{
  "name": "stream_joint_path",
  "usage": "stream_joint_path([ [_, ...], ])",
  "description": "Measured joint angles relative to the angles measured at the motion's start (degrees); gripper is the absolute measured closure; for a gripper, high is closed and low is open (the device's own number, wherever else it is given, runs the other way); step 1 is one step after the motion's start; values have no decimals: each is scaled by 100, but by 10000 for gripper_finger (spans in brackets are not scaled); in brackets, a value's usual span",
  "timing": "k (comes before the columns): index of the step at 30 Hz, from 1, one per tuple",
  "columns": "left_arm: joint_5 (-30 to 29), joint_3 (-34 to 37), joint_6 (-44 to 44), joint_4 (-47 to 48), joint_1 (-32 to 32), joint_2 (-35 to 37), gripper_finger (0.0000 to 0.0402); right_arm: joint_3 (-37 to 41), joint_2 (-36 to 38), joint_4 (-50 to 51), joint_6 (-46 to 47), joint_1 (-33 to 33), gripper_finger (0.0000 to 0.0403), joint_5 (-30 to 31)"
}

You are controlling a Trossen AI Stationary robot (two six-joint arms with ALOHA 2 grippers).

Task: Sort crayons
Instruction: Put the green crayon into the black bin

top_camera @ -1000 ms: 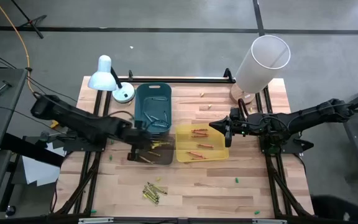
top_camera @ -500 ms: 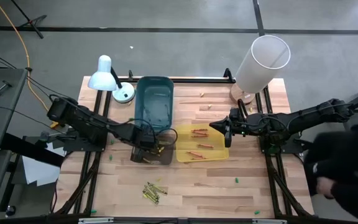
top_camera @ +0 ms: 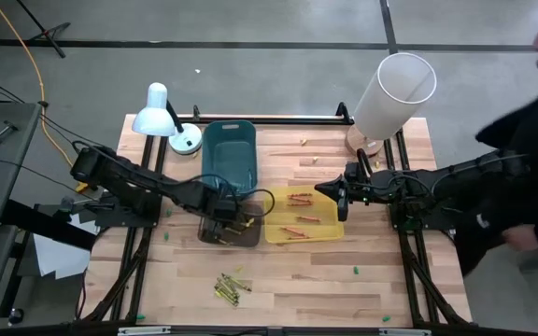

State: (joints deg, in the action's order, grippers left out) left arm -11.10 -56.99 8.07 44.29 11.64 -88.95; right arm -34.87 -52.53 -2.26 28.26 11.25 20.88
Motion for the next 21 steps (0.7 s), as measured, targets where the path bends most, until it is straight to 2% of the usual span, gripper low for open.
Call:
stream_joint_path([
  [6, 325, -485, -279, 662, 0, 111, 277, 0, 0, 2, 18, 0, 403, -37],
  [11, 985, -582, -1281, 427, 181, 870, 268, 0, 0, 6, 20, 0, 403, -227],
  [16, 944, -458, -1826, -140, 1075, 1589, 274, 0, 0, 74, 12, 4, 403, -505],
  [21, 682, -396, -1842, -266, 2245, 1230, 275, 0, 0, 193, -13, 4, 403, -514],
])
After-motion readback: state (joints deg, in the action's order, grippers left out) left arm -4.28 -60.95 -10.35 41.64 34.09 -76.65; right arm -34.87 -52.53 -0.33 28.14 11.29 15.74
